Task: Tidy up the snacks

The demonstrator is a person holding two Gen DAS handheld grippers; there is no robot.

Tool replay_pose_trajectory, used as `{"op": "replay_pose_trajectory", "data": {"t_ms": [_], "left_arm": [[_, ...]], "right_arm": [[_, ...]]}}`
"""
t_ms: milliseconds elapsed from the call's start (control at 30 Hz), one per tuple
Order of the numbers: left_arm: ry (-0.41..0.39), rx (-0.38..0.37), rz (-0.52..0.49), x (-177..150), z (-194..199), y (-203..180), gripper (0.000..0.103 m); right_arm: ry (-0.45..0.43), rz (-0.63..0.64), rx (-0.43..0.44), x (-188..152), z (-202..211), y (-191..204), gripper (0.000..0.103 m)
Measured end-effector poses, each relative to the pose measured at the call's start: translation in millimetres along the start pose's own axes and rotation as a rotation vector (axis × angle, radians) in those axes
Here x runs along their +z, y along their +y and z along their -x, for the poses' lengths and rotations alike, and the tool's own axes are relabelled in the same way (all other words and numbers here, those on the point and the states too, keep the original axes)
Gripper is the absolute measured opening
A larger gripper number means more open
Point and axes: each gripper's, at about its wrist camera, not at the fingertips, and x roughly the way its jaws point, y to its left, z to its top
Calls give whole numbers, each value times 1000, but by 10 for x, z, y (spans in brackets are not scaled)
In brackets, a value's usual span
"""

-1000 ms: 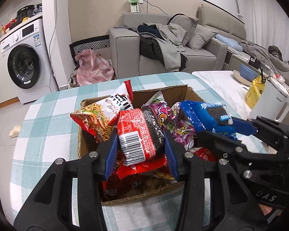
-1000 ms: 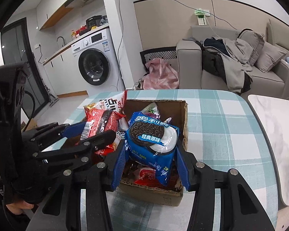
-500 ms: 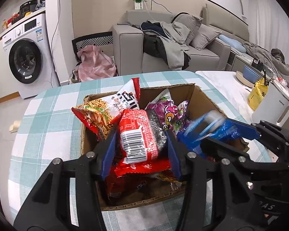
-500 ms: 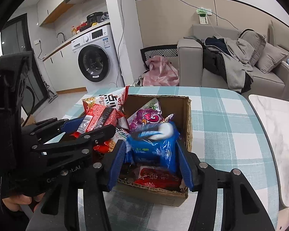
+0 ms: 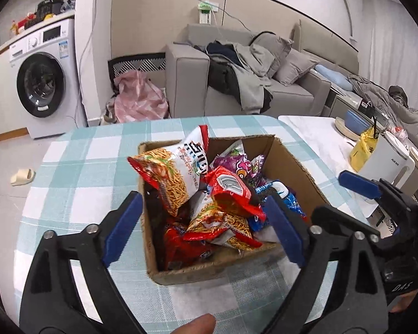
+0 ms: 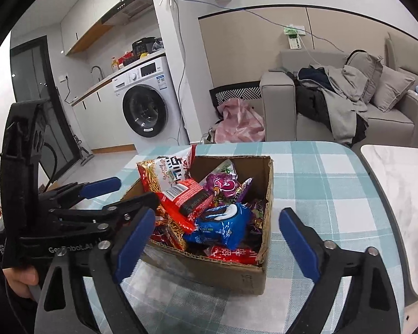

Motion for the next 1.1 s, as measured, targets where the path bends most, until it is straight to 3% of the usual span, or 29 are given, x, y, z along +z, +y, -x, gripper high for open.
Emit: {"op": "replay_pose_trajectory", "data": {"t_ms": [67, 200, 700, 1100], "left_arm": [[-24, 9, 2, -13, 112, 19, 103], [-55, 20, -8, -78, 324, 13, 102], [-184, 84, -50, -657, 1070, -29, 102], [-209, 123, -11, -1148, 1095, 18, 102]], "right_arm": [[-14, 3, 10, 4, 65, 8, 102], [-55, 14, 68, -12, 221, 34, 103], [-163, 108, 88, -342, 719, 134, 103], [-221, 117, 121, -697, 848, 112, 103]]}}
